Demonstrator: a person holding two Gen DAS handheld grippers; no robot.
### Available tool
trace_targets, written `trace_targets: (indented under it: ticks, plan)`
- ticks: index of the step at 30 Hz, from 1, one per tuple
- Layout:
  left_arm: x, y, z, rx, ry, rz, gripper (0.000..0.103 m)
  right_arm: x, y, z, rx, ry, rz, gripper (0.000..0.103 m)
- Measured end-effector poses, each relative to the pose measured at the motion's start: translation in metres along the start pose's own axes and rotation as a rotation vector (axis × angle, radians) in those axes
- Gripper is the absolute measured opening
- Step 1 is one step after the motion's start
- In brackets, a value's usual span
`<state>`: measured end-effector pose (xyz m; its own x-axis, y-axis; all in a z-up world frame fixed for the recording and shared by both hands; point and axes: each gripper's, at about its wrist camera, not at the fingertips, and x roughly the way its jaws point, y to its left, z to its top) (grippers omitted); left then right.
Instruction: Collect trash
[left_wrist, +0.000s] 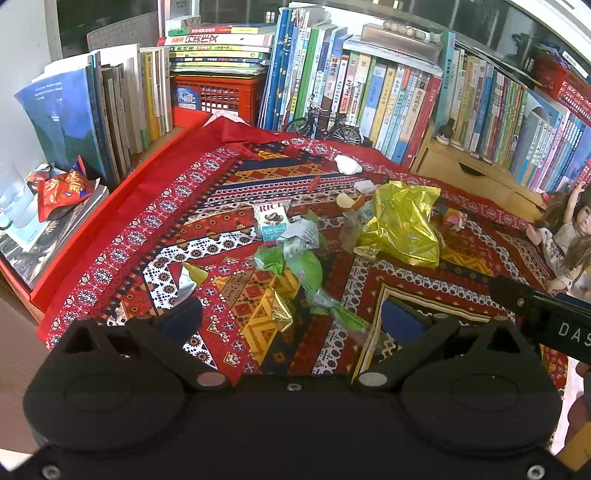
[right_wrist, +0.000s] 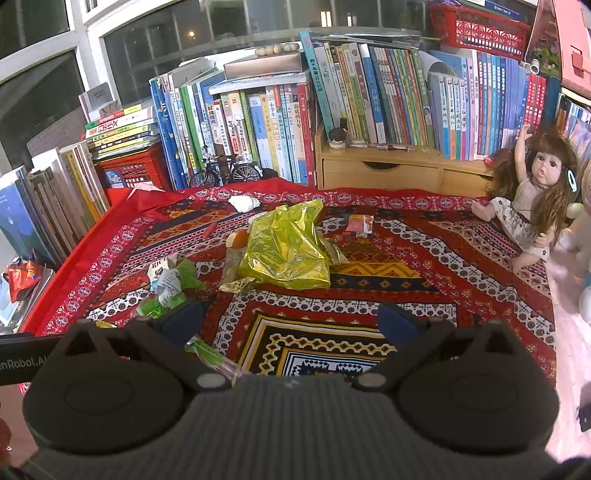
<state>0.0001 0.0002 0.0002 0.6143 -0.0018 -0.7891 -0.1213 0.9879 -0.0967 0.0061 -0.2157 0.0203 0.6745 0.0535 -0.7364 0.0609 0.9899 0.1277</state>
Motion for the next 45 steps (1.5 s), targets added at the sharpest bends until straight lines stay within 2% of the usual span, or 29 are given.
trace_targets:
  ticks: [13, 32, 45]
  plan:
    - [0.002, 0.000, -0.004, 0.000, 0.003, -0.001, 0.103, 0.001, -0.001, 0.000, 0.002, -0.003, -0.004, 0.103]
    - [0.004, 0.001, -0.002, 0.036, -0.017, 0.048, 0.103, 0.000, 0.000, 0.002, 0.021, -0.032, -0.021, 0.103]
    - [0.011, 0.006, -0.003, 0.028, -0.031, 0.077, 0.103, 0.003, -0.004, 0.001, 0.054, -0.015, 0.016, 0.103]
